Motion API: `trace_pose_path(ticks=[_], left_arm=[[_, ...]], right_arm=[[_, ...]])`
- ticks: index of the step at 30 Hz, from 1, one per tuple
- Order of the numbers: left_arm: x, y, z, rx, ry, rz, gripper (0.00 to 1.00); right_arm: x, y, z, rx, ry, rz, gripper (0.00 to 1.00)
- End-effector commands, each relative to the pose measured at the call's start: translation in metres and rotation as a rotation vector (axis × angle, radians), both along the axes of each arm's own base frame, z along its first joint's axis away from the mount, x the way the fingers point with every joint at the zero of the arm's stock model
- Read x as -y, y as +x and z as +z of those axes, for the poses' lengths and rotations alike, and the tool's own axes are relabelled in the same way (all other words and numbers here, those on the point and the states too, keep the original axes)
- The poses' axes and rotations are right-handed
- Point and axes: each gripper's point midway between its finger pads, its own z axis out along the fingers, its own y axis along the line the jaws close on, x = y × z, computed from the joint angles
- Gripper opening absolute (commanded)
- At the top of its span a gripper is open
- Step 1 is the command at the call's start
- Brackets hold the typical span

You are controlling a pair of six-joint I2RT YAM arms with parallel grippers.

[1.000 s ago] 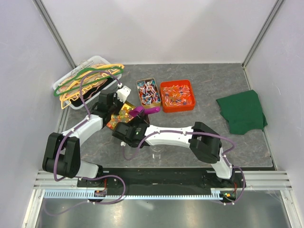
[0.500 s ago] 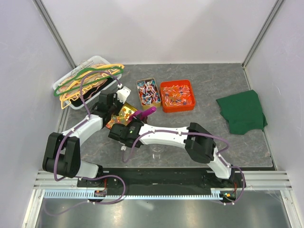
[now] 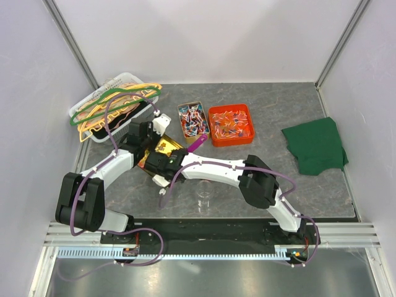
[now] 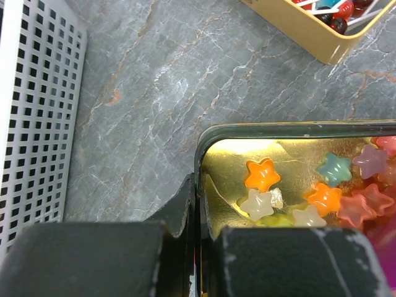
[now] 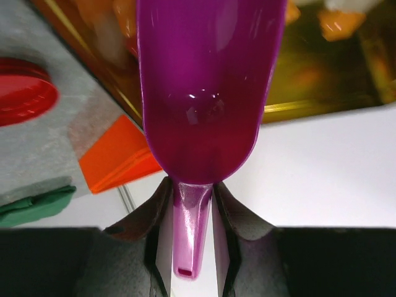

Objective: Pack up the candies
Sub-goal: Scoop the fake candies from the storage box.

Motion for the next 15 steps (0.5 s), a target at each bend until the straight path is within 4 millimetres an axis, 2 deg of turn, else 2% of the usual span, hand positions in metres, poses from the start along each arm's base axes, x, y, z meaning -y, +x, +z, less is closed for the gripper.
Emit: trace_pose_path(ticks=[1,8,15], left_arm=[[0.018,0.011,0.036,0.109,-0.088,-0.041,0.02],[0.018,0.010,0.035,0.100,-0.091,-0.038,0.02],[0.015,0.012,0.033,0.085,-0.091,-0.011,0.02]], right_arm=[[0.010,-0.020,-0.042,-0.165,-0.095,0.049,0.00],[0.000,-0.018,-0.051,-0.175,-0.068,0.029,0.00],[-0.008,-0.027,-0.064,-0.240,0.000,-0.010,0.00]])
